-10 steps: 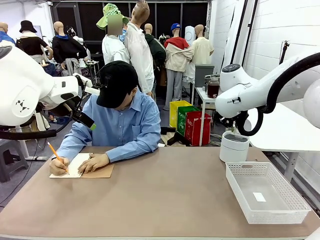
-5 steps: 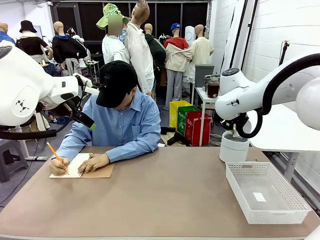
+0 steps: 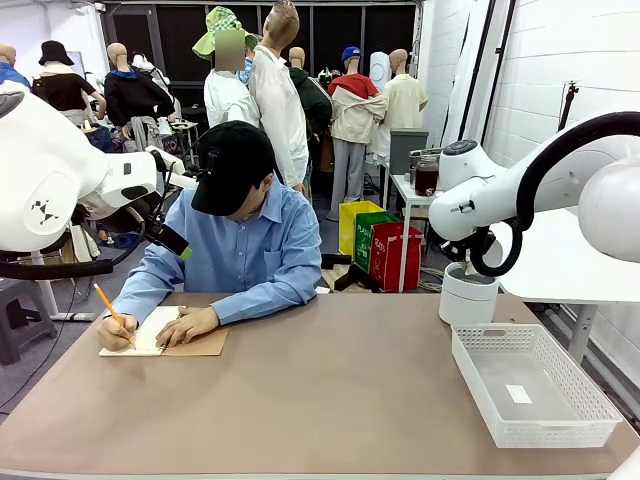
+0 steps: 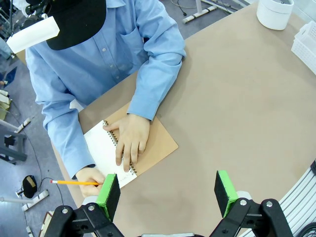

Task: Sort the paper based on its condition.
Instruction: If a person hands you a paper, place it in the Organizing basket , and if it's crumpled, put it in the Trash can.

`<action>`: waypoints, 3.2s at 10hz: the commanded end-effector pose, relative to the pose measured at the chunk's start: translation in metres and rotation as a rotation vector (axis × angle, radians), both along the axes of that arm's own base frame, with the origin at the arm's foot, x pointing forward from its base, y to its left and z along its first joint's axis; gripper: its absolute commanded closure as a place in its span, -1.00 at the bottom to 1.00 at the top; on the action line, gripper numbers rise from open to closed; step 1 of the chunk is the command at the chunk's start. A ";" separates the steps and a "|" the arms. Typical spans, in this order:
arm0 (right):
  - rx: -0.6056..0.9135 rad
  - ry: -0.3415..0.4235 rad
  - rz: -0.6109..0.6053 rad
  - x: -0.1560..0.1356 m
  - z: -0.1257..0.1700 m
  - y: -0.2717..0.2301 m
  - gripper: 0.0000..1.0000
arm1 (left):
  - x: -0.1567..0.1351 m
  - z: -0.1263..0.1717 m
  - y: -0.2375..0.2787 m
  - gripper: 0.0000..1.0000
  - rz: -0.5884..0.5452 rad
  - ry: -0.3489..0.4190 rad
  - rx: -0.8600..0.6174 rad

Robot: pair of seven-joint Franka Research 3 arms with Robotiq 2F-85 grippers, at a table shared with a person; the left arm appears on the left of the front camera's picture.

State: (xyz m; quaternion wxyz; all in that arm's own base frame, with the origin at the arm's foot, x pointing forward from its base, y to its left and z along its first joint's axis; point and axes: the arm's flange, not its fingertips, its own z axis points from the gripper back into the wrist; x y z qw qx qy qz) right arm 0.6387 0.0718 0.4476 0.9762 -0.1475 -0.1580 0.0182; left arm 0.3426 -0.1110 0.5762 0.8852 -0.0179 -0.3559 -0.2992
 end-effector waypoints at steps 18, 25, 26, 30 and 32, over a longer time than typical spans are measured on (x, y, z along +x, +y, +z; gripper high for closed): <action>0.153 0.021 -0.017 -0.001 0.026 0.003 -1.00 | 0.000 0.001 0.001 -1.00 0.001 -0.002 -0.001; 0.133 0.005 -0.019 0.003 0.030 0.004 -1.00 | 0.000 0.001 0.001 -1.00 0.001 -0.002 -0.001; 0.133 0.005 -0.019 0.003 0.030 0.004 -1.00 | 0.000 0.001 0.001 -1.00 0.001 -0.002 -0.001; 0.133 0.005 -0.019 0.003 0.030 0.004 -1.00 | 0.000 0.001 0.001 -1.00 0.001 -0.002 -0.001; 0.133 0.005 -0.019 0.003 0.030 0.004 -1.00 | 0.000 0.001 0.001 -1.00 0.001 -0.002 -0.001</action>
